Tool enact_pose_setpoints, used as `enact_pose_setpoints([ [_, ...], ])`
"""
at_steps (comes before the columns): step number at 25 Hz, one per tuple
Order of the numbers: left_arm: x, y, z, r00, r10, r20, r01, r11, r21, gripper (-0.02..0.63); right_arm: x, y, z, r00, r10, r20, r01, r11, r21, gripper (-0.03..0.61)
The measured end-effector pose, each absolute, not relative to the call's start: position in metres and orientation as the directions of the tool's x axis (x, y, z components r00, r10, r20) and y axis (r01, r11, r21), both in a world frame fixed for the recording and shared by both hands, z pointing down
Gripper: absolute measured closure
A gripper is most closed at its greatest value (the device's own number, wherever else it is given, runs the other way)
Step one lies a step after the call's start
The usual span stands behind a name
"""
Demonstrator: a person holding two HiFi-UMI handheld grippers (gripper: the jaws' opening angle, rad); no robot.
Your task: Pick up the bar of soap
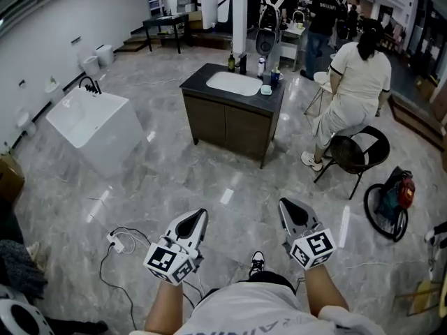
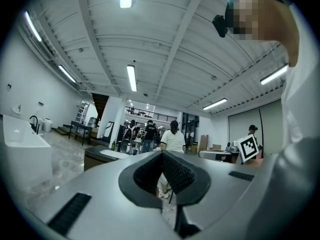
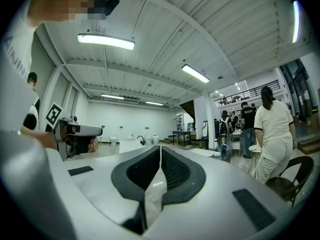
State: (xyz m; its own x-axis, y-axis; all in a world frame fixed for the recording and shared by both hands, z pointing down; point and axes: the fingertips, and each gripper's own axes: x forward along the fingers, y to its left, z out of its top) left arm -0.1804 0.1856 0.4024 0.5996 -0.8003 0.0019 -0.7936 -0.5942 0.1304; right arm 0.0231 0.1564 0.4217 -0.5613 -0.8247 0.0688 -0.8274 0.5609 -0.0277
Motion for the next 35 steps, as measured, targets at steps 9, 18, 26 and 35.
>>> enact_pose_setpoints([
  [9, -0.135, 0.096, 0.398, 0.598, -0.801, 0.018, -0.797, -0.592, 0.122, 0.612, 0.071, 0.067, 0.419, -0.532, -0.844, 0.065, -0.847, 0.531, -0.037, 0.565],
  [18, -0.079, 0.020, 0.397, 0.551, -0.834, 0.021, -0.831, -0.547, 0.102, 0.612, 0.130, -0.009, 0.427, -0.575, -0.817, 0.043, -0.818, 0.574, -0.045, 0.563],
  [26, -0.052, -0.030, 0.409, 0.545, -0.837, 0.049, -0.837, -0.540, 0.081, 0.612, 0.160, -0.053, 0.441, -0.566, -0.822, 0.052, -0.824, 0.564, -0.058, 0.563],
  [35, -0.035, -0.102, 0.421, 0.608, -0.791, 0.065, -0.793, -0.601, 0.100, 0.612, 0.185, -0.104, 0.452, -0.494, -0.866, 0.073, -0.869, 0.489, -0.078, 0.563],
])
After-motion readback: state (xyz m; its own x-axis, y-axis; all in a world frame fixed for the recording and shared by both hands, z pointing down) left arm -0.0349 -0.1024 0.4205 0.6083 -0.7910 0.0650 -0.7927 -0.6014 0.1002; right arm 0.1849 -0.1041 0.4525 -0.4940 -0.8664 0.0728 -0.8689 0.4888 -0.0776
